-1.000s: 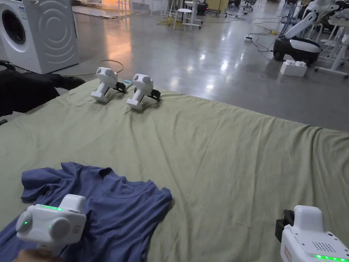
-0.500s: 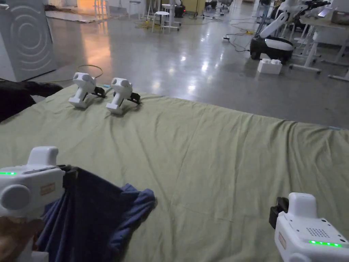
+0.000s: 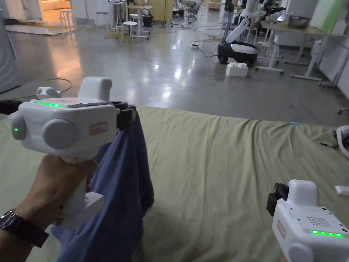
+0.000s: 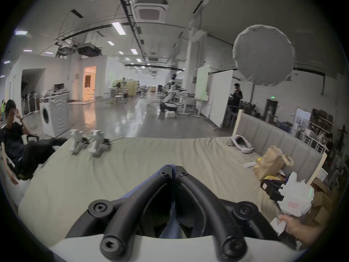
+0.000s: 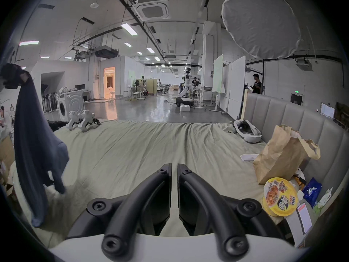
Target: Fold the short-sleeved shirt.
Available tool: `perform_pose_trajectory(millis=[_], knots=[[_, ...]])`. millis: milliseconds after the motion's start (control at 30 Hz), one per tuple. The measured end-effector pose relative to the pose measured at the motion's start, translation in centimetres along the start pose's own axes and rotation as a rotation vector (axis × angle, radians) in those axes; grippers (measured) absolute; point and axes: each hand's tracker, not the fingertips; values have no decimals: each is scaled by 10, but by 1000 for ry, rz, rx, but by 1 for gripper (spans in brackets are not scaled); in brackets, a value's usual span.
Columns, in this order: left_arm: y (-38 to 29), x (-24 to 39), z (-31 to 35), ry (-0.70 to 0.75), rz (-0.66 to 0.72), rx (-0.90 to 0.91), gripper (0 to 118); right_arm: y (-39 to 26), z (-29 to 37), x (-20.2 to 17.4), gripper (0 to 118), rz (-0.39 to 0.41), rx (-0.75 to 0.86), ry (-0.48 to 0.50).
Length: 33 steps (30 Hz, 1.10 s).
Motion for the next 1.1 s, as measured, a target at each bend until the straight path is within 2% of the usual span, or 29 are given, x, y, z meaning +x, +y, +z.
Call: perform_pose_trajectory(millis=[167, 367, 533, 700, 733, 767, 800, 833, 933, 1100], knots=[[-7, 57, -49, -121, 4, -45, 4, 4, 17, 29, 8, -16, 23, -43], [-62, 124, -99, -301, 12, -170, 4, -1, 29, 64, 8, -14, 21, -102], [-127, 159, -124, -332, -9, -312, 4, -13, 33, 83, 8, -30, -15, -141], [-170, 161, -132, -319, -15, -395, 5, -27, 35, 89, 8, -39, -56, -145], [-174, 158, -132, -301, -14, -416, 8, -28, 35, 88, 8, -39, -62, -142], [-176, 155, -130, -295, -12, -416, 17, -29, 34, 87, 8, -39, -66, -138], [-177, 150, -127, -288, -9, -417, 42, -29, 34, 86, 8, -39, -71, -131], [-177, 145, -124, -279, -1, -424, 77, -28, 33, 83, 8, -38, -72, -126], [-169, 127, -109, -292, 19, -374, 77, -21, 32, 73, 8, -37, -61, -103], [-144, 86, -73, -184, 30, -187, 77, 3, 33, 48, 8, -42, 1, -55]])
